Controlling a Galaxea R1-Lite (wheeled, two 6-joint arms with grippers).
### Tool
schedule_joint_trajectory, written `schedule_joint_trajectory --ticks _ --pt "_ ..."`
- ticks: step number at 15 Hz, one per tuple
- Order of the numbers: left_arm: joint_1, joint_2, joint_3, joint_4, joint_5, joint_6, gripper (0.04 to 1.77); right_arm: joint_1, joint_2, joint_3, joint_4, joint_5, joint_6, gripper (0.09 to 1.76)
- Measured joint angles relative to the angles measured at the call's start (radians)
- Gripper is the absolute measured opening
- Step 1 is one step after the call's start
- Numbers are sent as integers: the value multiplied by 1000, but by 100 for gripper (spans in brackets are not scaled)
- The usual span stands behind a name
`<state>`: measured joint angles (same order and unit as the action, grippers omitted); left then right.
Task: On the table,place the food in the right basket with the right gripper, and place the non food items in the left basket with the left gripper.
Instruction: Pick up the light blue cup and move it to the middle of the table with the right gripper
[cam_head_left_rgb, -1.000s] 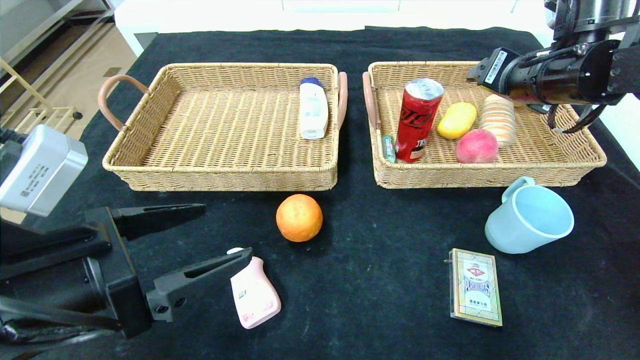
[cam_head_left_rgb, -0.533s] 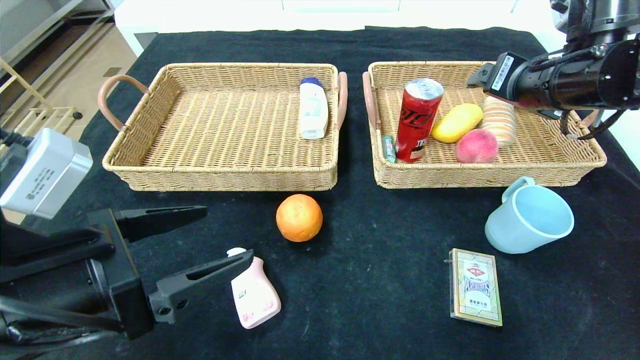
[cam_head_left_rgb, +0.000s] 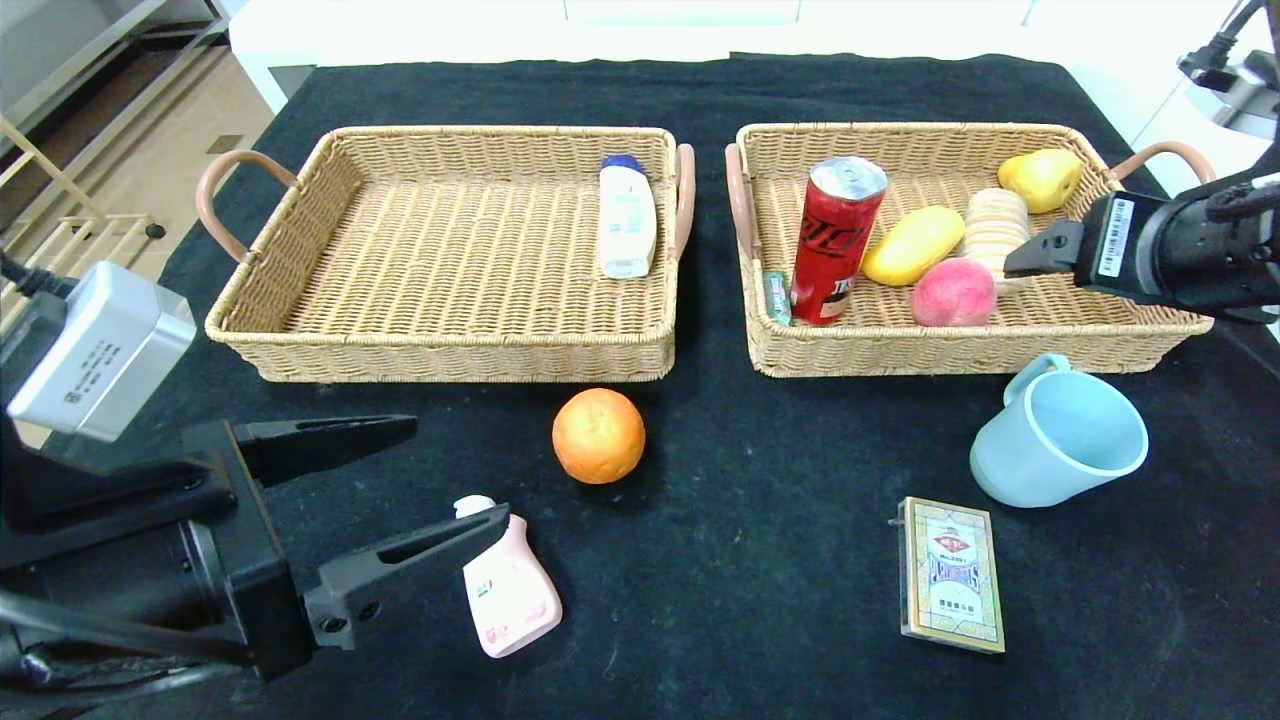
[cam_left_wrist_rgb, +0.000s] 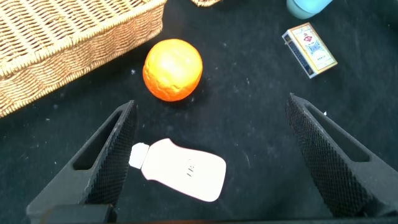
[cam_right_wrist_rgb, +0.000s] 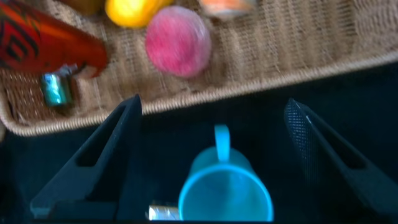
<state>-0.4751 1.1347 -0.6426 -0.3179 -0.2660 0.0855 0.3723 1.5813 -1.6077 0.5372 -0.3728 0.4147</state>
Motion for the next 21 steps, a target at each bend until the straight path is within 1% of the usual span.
schedule_joint_trajectory --ticks 2,4,7,9,11,13,15,18,21 --pt "-1 1 2 -2 0 0 172 18 -31 5 53 1 0 168" --pt "-1 3 3 -2 0 0 172 61 -57 5 129 0 1 169" --pt "-1 4 3 -2 1 0 172 175 -85 4 238 -20 31 169" --pt "-1 5 4 -1 1 1 172 252 -87 4 280 -72 64 170" --pt "-1 6 5 -1 0 3 172 294 -72 7 304 -88 101 170" --pt "-1 6 5 -2 0 3 172 303 -49 22 307 -89 127 170" --pt "-1 6 5 -2 1 3 172 294 -27 43 305 -90 136 170" --pt "0 5 5 -3 0 3 172 258 6 53 300 -93 138 170" --pt "-1 5 5 -3 0 3 172 229 30 56 259 -93 138 170"
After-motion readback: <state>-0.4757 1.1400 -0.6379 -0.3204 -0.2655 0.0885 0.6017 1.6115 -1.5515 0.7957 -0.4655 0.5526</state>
